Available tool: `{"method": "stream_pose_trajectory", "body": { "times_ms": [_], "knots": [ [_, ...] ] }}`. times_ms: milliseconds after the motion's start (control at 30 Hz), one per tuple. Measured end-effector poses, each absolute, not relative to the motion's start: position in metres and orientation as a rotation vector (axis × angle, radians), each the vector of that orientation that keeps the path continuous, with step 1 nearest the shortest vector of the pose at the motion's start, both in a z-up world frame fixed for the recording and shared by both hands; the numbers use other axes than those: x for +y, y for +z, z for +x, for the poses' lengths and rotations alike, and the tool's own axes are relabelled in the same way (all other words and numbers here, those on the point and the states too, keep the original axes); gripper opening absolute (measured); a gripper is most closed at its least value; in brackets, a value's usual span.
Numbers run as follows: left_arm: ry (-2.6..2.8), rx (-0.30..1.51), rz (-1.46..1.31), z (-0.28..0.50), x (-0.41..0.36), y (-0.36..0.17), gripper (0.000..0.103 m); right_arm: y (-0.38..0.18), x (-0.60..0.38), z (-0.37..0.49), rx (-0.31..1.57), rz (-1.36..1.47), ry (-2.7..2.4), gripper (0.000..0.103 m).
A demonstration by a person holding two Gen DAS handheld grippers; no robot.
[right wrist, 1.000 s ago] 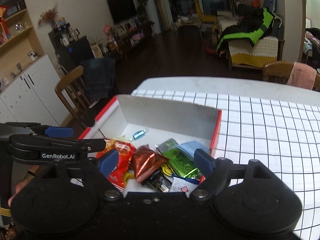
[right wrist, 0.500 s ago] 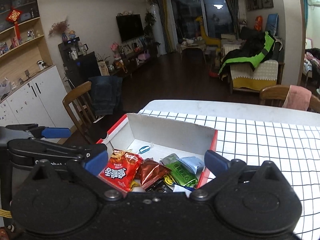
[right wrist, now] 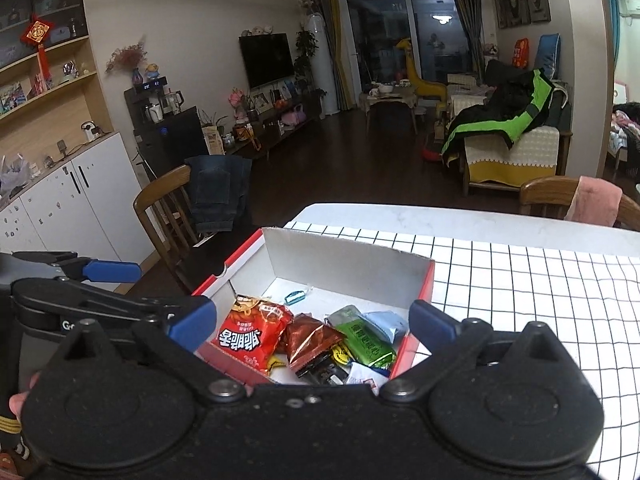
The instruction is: Organize snacks
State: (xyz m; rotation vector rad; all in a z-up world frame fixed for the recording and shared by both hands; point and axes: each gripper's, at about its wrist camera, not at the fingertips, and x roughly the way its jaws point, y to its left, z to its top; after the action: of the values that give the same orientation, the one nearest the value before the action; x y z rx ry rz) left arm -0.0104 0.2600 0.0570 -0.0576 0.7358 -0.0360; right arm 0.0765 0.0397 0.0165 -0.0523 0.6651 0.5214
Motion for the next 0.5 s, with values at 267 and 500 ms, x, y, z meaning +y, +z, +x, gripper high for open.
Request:
{"method": "stream_pose_trajectory", "body": {
  "times_ms": [267, 500],
  "knots": [
    [-0.028, 0.742, -0.046, -0.0147, 0.256, 0.0546, 0.103, 0.0148, 0.0362, 0.0723, 0.68, -0.024, 0.526, 0.103],
    [-0.014, 0.746, -0.06, -0.0178, 0.2581, 0.0523, 0.103, 0.0135, 0.0358, 0.0687, 0.69, -0.019, 0.528, 0.103]
  ]
}}
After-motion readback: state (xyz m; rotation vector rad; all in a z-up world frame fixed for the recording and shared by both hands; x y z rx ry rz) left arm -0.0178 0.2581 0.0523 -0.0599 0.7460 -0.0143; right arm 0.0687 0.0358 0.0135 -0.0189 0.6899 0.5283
